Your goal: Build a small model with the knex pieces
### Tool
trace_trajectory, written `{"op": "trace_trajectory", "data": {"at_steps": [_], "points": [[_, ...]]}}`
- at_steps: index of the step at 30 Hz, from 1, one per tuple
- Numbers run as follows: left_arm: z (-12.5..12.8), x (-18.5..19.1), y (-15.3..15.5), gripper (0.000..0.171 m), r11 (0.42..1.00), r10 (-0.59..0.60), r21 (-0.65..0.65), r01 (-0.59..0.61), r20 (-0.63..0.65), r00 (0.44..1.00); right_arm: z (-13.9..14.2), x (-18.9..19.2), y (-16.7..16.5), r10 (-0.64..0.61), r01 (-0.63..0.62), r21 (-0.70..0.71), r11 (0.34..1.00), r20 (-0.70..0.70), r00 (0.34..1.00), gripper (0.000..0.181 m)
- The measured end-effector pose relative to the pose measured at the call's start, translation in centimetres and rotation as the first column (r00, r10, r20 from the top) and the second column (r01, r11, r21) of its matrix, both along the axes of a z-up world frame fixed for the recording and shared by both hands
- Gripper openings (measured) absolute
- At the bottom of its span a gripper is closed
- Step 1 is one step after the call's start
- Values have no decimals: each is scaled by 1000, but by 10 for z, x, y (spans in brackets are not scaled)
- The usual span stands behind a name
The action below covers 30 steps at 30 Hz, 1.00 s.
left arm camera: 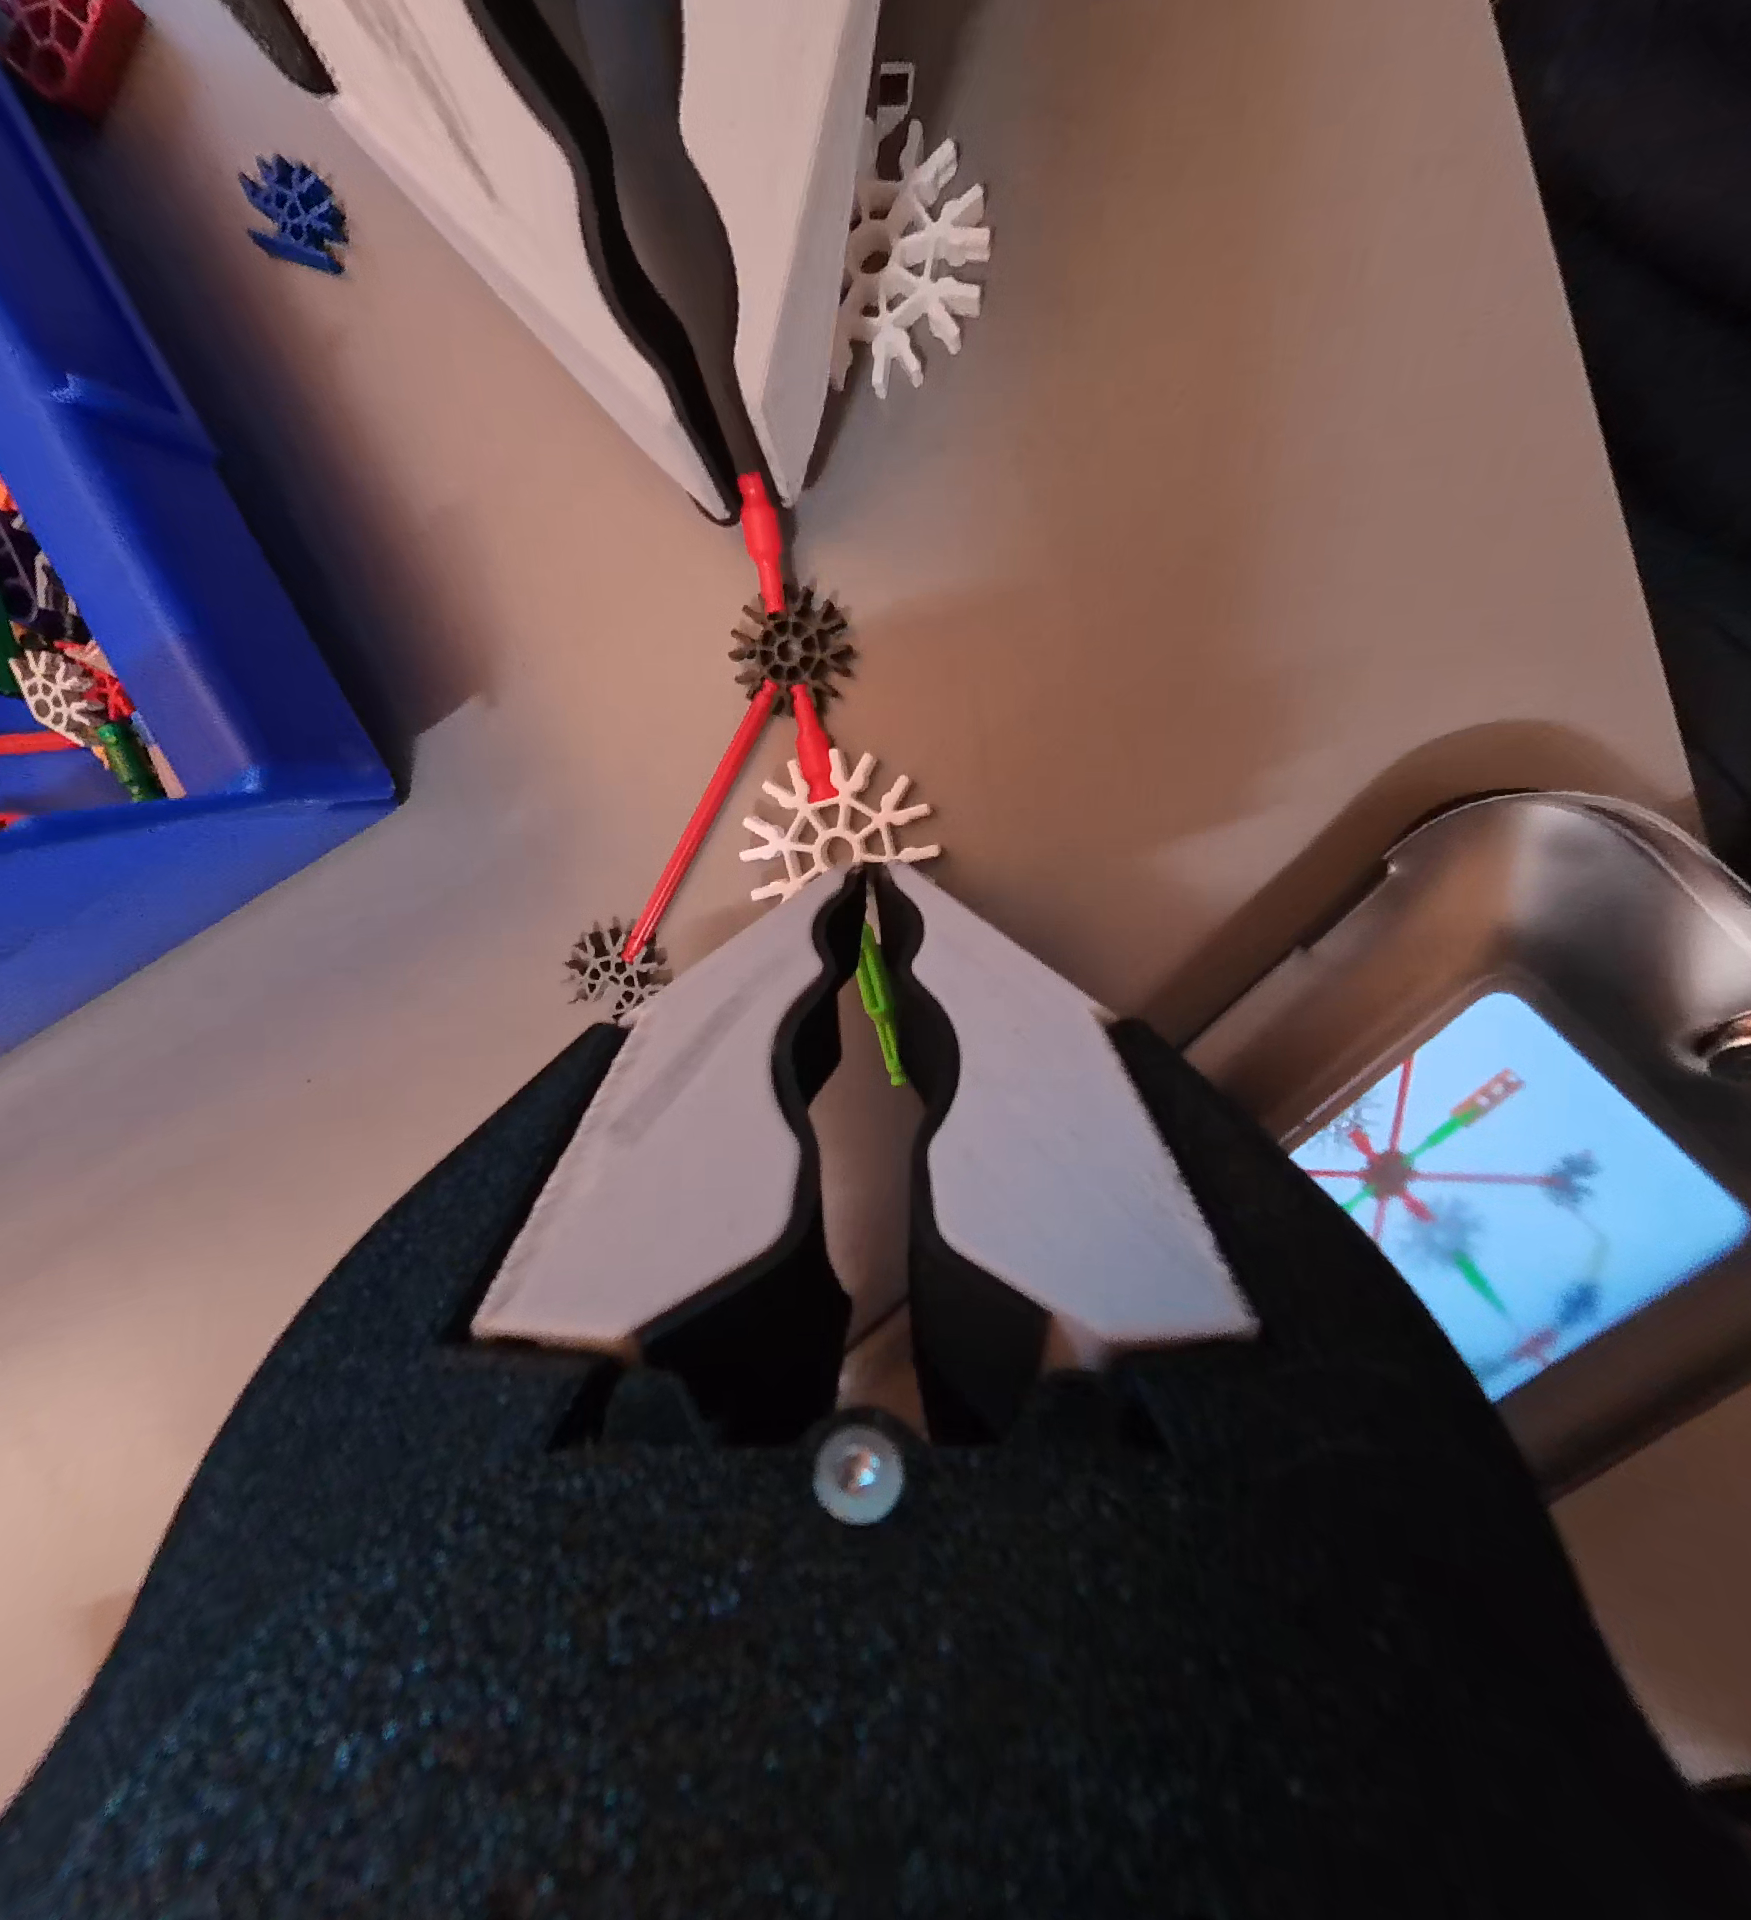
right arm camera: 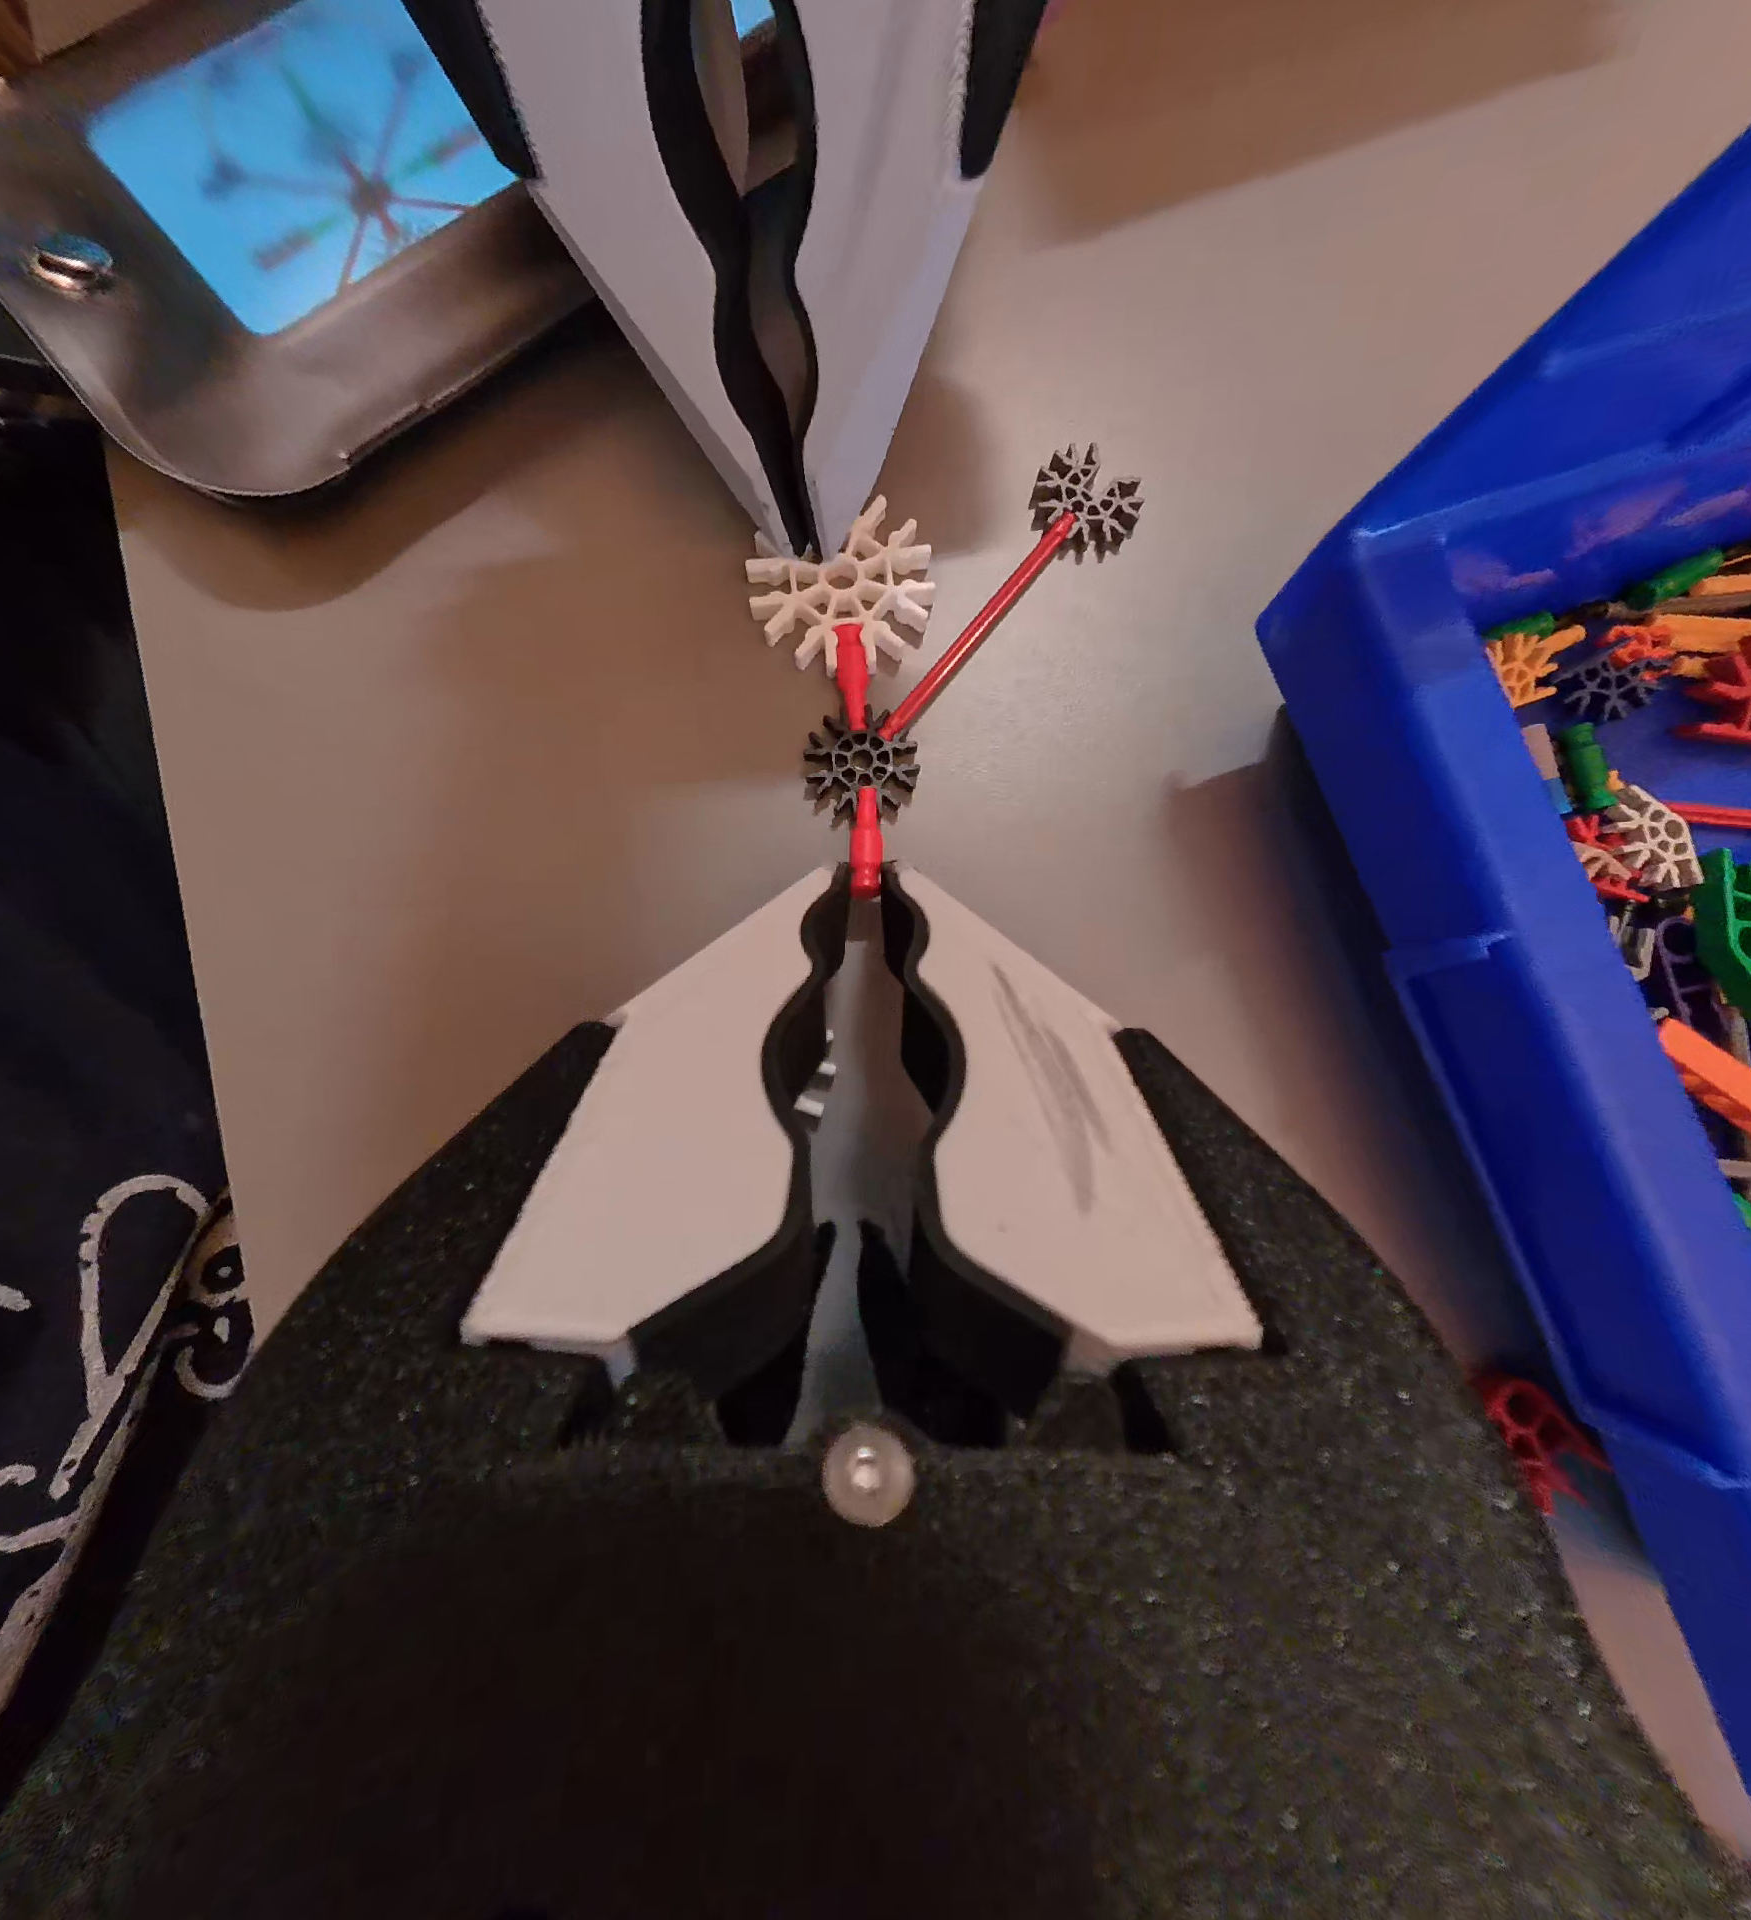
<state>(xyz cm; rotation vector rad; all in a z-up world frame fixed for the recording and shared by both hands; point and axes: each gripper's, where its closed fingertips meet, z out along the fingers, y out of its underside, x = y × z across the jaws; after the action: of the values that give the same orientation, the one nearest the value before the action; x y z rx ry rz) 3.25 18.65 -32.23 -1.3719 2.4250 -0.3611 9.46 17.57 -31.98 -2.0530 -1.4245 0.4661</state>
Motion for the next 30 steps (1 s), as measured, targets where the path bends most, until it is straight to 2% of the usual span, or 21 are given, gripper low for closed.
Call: {"op": "trace_trajectory", "data": {"at_steps": [7, 13, 16, 30], "points": [[0, 0, 0, 1, 1000, -4, 7, 4, -4, 1000, -3, 0, 1, 16, -16, 9, 1000, 34, 999, 6], [0, -1, 1, 1, 1000, -1, 12, 1, -3, 1000, 2, 2, 2, 15, -16, 27, 999, 42, 999, 17], [0, -1, 1, 1, 1000, 3, 12, -3, -3, 1000, 14, -2, 6, 14, -14, 58, 998, 7, 1000, 0], [0, -2, 1, 1, 1000, 2, 19, -2, -2, 1000, -2, -15, 7, 65, -64, -12, 998, 81, 995, 0]]}}
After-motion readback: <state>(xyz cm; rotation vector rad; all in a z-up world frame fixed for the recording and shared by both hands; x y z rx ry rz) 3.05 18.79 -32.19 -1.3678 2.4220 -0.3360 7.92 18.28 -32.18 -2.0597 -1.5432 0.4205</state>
